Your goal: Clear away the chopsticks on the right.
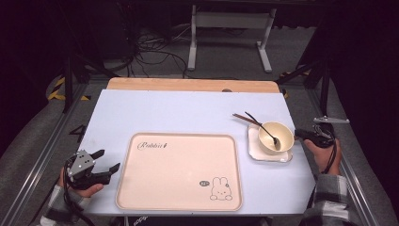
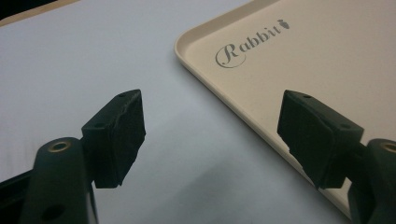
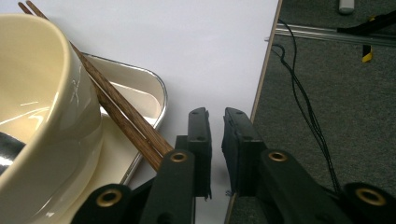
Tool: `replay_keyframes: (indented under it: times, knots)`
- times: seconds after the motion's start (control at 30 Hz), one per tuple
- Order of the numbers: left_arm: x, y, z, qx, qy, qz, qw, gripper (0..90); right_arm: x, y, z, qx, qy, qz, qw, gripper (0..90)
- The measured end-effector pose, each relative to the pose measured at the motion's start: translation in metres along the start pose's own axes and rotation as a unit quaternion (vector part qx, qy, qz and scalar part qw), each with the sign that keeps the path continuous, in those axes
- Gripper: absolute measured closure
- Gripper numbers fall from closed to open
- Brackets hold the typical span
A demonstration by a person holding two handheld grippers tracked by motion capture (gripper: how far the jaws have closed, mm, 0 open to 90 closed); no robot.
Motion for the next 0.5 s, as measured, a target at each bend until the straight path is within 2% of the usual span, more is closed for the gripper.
replay_keyframes:
  times: [0.17,0.23,0.5]
  knots:
    - [-0.0001,0.0007,-0.0008,0.001,-0.002,-0.002,1.0,23.9,0.0,-0.0002,0.0067,-0.021,0.009,0.002,0.9997,76.1]
    - [-0.0002,0.0008,-0.0007,0.001,-0.004,-0.003,1.0,23.9,-0.001,-0.0024,0.0079,-0.021,0.006,0.012,0.9997,74.3]
    - [-0.0001,0.0007,-0.0001,0.001,-0.004,-0.004,1.0,23.7,-0.0027,-0.007,0.0093,-0.036,0.002,0.021,0.9991,71.5]
Point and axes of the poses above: each handheld gripper's, and its own axes: z roughly backward along the jaws, x roughly out of its underside, y roughly to its right, the point moved 3 cm from there along -z, roughly forward along the jaws, and after that the axes turned 1 degree about z, right-handed, at the moved point
